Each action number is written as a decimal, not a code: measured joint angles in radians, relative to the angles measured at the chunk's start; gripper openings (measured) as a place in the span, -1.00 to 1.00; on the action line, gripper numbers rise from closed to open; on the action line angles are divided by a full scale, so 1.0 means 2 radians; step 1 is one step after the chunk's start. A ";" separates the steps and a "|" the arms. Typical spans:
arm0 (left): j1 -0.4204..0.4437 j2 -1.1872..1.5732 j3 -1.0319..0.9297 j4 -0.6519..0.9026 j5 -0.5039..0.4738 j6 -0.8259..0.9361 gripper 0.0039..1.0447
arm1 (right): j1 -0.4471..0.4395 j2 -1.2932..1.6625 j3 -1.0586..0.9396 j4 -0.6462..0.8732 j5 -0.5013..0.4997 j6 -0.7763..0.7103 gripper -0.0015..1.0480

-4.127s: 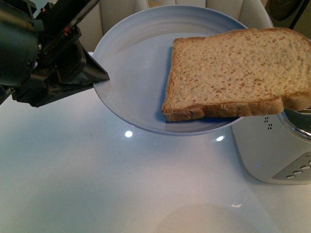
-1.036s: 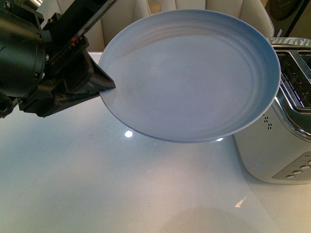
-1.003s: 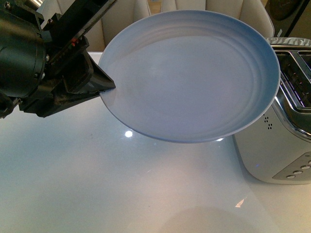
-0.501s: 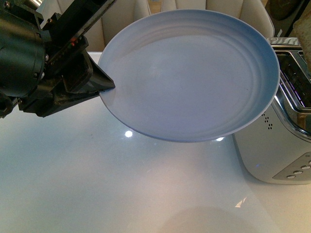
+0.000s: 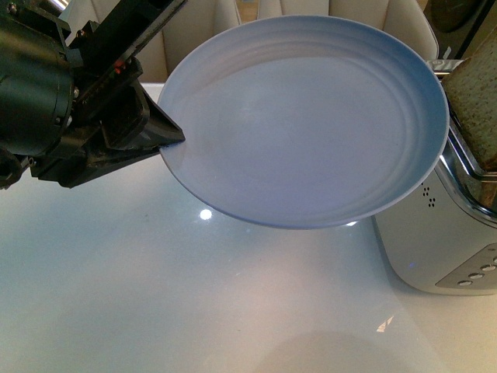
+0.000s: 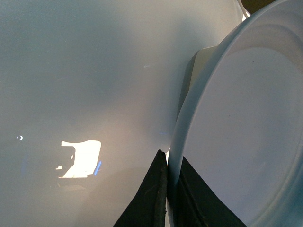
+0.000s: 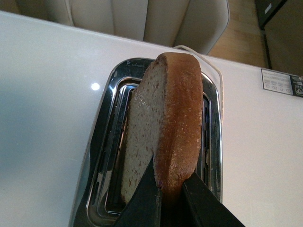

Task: Left arm holds plate, right arm toasts bread

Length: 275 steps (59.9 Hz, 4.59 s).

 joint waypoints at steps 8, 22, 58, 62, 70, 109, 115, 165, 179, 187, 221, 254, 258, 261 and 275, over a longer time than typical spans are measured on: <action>0.000 0.000 0.000 0.000 0.000 0.000 -0.95 | 0.000 0.008 0.000 -0.004 0.000 0.000 -0.93; -0.001 0.000 0.000 0.000 0.000 0.000 -0.95 | 0.003 0.031 0.001 -0.004 -0.002 -0.001 -0.93; -0.002 0.000 0.000 0.000 0.000 0.000 -0.95 | 0.010 0.073 -0.010 0.025 -0.003 -0.001 -0.31; -0.002 0.000 0.000 0.000 0.000 0.000 -0.95 | 0.009 0.073 -0.014 0.025 -0.003 0.000 -0.14; -0.002 0.000 0.000 0.000 0.000 0.000 -0.95 | 0.002 0.060 -0.021 0.028 -0.003 0.010 0.32; -0.002 0.000 -0.004 0.001 0.000 0.000 -0.95 | -0.012 -0.238 -0.088 -0.030 0.032 0.036 0.83; -0.002 0.000 -0.005 0.001 0.000 0.001 -0.95 | -0.013 -0.271 -0.105 -0.002 0.020 0.045 0.76; 0.001 0.000 -0.005 -0.002 -0.001 0.013 -0.95 | -0.063 -0.438 -0.298 0.128 -0.059 0.071 -0.96; 0.002 0.000 -0.005 -0.002 -0.001 0.014 -0.95 | -0.063 -0.478 -0.313 0.102 -0.059 0.071 -0.96; 0.002 0.000 -0.006 -0.002 -0.002 0.014 -0.95 | -0.063 -0.495 -0.320 0.101 -0.059 0.071 -0.96; -0.001 0.000 -0.006 -0.003 -0.006 0.015 -0.95 | -0.063 -0.623 -0.320 -0.023 -0.059 0.072 -0.96; -0.003 0.000 -0.006 -0.003 -0.006 0.015 -0.95 | -0.063 -0.624 -0.320 -0.024 -0.059 0.072 -0.05; -0.003 0.000 -0.006 -0.003 -0.006 0.015 -0.95 | -0.063 -0.624 -0.320 -0.024 -0.059 0.072 0.14; -0.003 0.000 -0.006 -0.003 -0.006 0.015 -0.95 | -0.063 -0.624 -0.320 -0.024 -0.059 0.072 0.31; -0.001 0.000 -0.006 -0.013 -0.005 0.026 -0.95 | -0.063 -0.624 -0.320 -0.024 -0.059 0.072 0.83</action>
